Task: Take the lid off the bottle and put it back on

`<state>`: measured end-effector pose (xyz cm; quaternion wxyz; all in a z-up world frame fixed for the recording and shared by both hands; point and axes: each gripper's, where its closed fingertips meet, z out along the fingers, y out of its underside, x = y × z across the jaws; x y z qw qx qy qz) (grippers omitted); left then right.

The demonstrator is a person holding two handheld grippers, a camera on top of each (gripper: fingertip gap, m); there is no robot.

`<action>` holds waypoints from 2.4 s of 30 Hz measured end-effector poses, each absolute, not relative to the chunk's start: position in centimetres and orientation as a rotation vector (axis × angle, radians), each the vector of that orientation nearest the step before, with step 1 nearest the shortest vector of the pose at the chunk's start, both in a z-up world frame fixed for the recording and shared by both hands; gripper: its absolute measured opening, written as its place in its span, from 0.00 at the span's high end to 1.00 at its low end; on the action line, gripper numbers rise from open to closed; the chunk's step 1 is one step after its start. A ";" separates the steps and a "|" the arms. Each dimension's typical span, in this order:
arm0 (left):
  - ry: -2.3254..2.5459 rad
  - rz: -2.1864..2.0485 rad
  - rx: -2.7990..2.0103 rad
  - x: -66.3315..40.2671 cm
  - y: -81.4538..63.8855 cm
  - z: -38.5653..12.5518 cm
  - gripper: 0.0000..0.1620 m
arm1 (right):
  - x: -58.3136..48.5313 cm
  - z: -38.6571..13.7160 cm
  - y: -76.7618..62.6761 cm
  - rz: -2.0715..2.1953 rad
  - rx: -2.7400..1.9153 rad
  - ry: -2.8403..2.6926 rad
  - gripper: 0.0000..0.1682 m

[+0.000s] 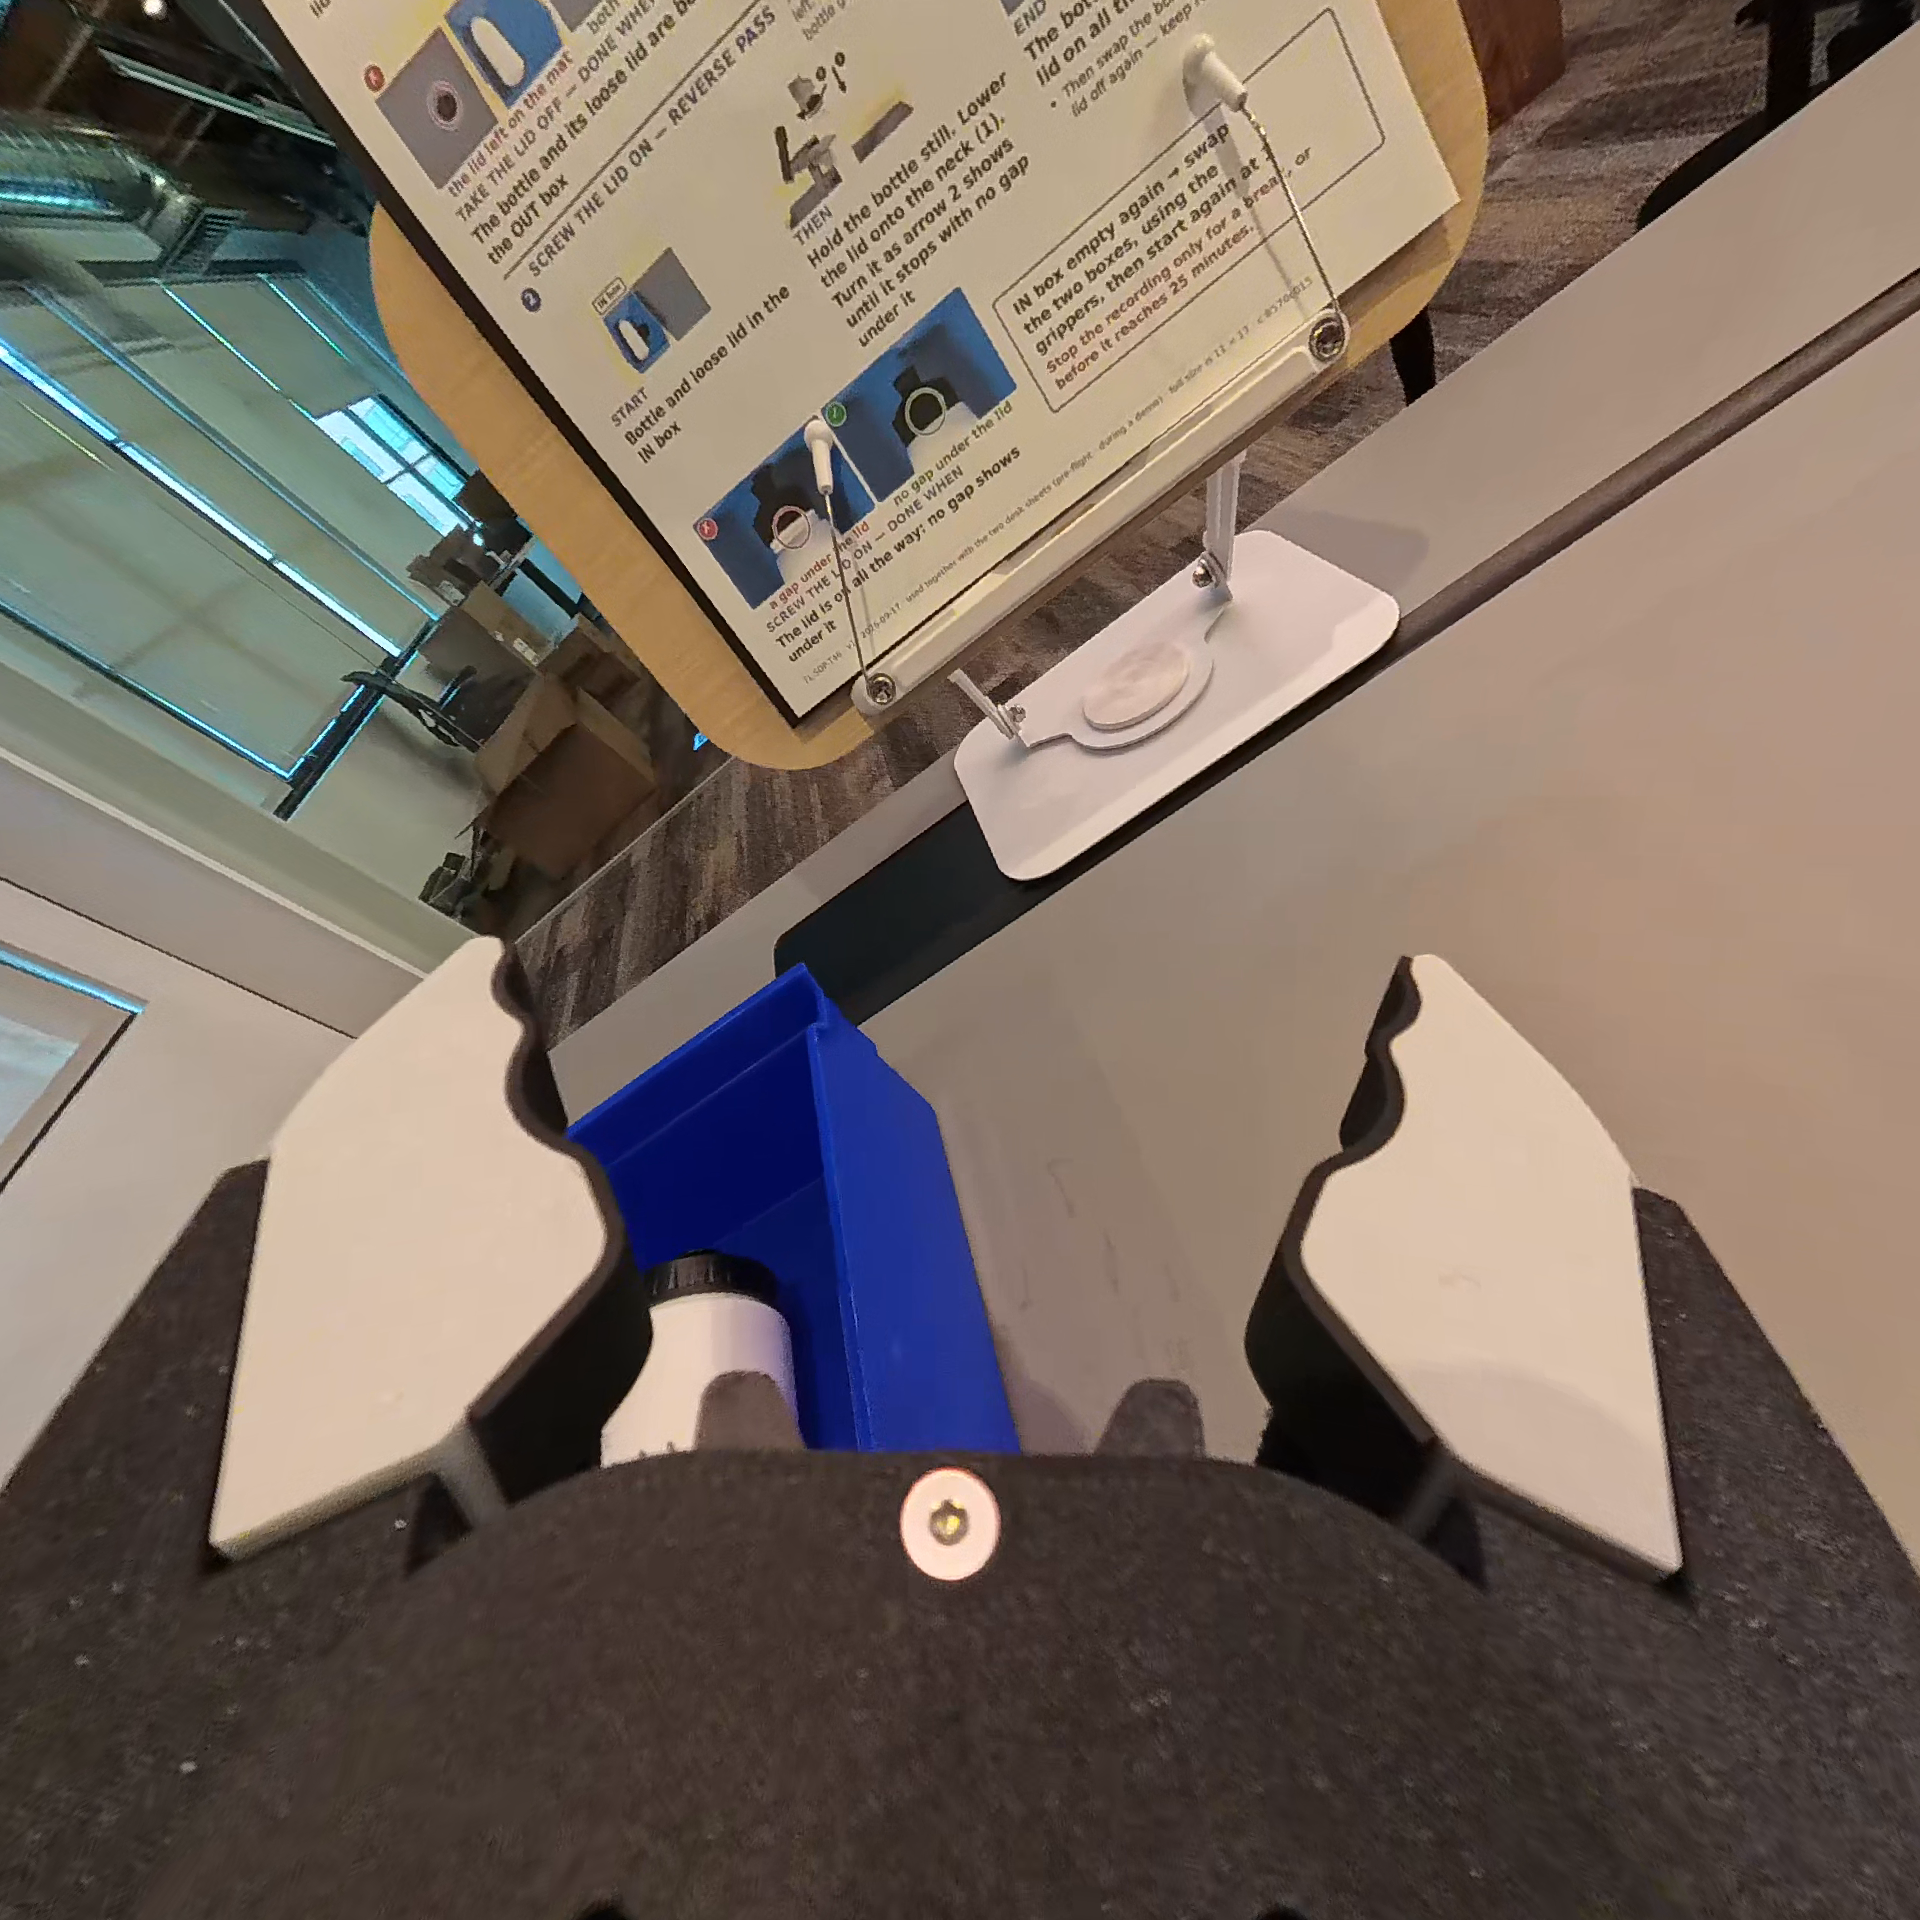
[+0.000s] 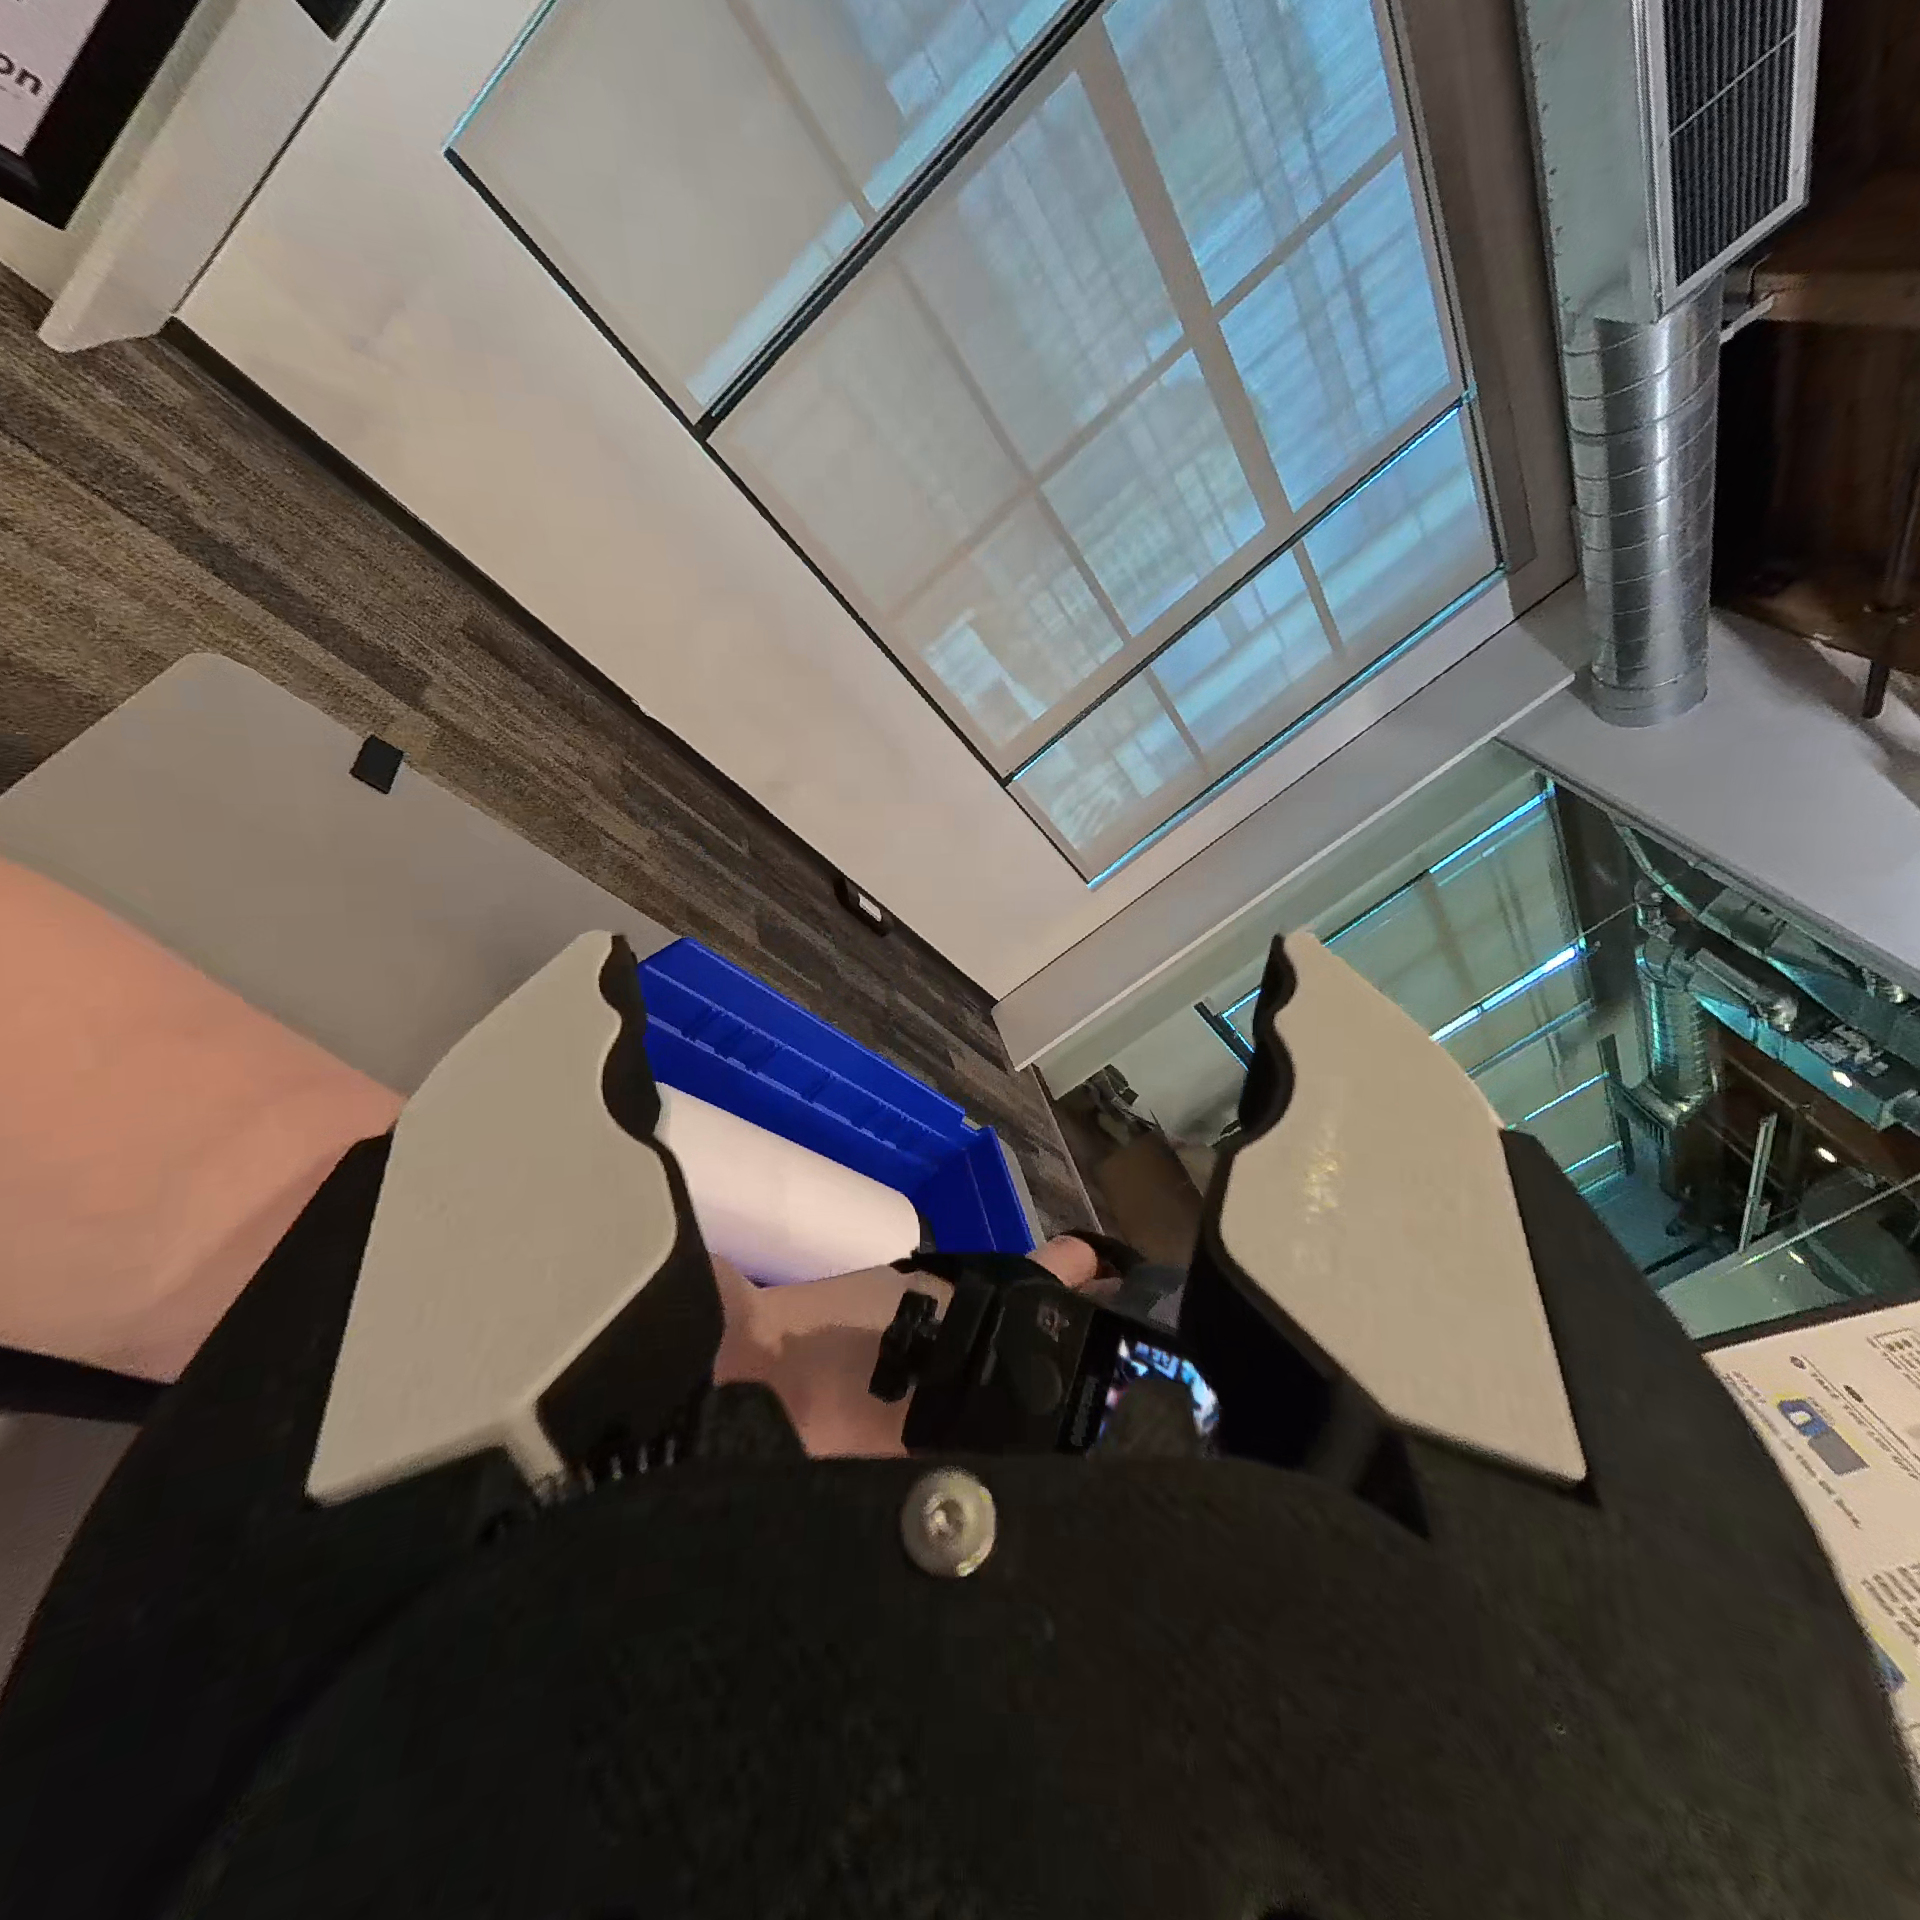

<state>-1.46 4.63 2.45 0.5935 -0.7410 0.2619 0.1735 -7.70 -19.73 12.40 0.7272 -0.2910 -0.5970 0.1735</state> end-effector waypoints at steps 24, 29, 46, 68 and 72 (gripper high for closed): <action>0.527 -0.400 -1.398 3.2 -0.4 11.1 0.11 | 14.0 13.6 -1.7 0.100 -1.206 -0.828 0.34; 0.693 -0.599 -0.911 8.3 -10.8 17.2 0.10 | 21.5 5.9 6.5 -0.295 -1.583 -0.686 0.35; 0.893 -0.494 -0.421 13.1 -22.3 16.6 0.18 | 9.1 -1.5 4.9 -0.667 -1.672 -1.011 0.35; 0.931 -0.464 -0.503 14.3 -20.0 15.0 0.18 | 8.4 -1.5 4.3 -0.623 -1.676 -1.030 0.35; 0.909 -0.450 -0.469 13.3 -21.0 16.4 0.18 | 8.6 -1.7 4.4 -0.600 -1.686 -1.029 0.35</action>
